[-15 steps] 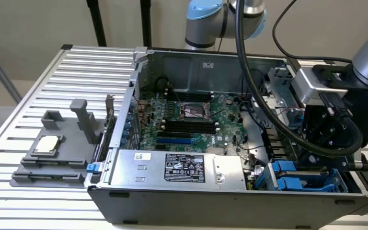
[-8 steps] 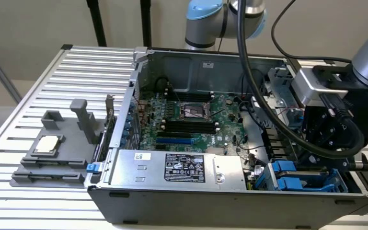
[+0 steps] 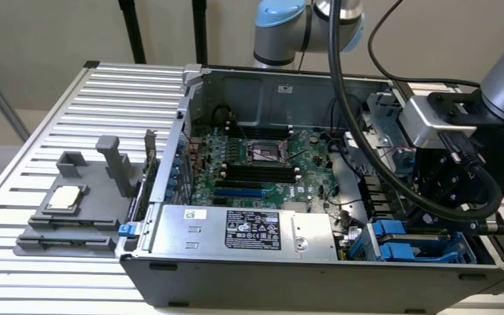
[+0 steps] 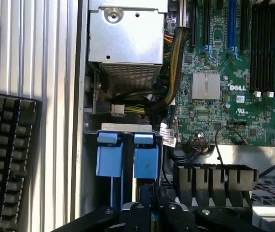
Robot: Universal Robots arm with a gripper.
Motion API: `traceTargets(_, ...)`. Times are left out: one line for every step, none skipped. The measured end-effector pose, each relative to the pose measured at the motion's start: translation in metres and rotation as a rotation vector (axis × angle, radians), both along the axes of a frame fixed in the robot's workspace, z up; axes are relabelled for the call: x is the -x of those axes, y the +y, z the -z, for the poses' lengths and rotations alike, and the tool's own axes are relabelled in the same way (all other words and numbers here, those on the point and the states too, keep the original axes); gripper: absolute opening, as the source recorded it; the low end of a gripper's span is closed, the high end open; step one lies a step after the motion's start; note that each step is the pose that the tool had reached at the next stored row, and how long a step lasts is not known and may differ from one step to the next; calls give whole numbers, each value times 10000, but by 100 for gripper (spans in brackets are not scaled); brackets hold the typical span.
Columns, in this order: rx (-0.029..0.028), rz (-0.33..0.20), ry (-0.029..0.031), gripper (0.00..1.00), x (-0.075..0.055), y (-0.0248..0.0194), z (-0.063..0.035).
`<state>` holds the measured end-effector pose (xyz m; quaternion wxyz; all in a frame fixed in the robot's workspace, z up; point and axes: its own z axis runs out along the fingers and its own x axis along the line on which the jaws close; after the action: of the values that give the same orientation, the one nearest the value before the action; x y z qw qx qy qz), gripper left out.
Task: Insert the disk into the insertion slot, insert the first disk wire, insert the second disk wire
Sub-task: 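Insert the second disk wire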
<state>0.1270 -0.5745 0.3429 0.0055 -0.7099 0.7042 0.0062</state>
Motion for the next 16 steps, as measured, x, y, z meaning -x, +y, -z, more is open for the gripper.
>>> traceTargets(-2, -25, 1, 16, 0, 0, 1)
traceTargets(-6, -51, 0, 16, 0, 0, 2)
traceTargets(-10, -77, 0, 16, 0, 0, 2)
traceTargets(-15, -103, 1, 16, 0, 0, 3)
traceTargets(-19, -128, 1, 16, 0, 0, 3)
traceTargets(-23, -153, 0, 16, -1, 0, 3)
traceTargets(-27, -179, 1, 16, -3, 0, 3)
traceTargets(-32, -202, 0, 16, -4, 0, 3)
traceTargets(-37, -227, 1, 16, -6, 0, 3)
traceTargets(-41, -253, 1, 16, -7, 0, 3)
traceTargets(-44, -278, 1, 16, -7, 0, 3)
traceTargets(-49, -302, 1, 16, -8, 0, 3)
traceTargets(-58, -323, 0, 16, -8, 0, 3)
traceTargets(-68, -340, 0, 16, -9, 0, 3)
traceTargets(-75, -353, 0, 16, -9, 0, 3)
traceTargets(-80, -364, 0, 16, -9, 0, 4)
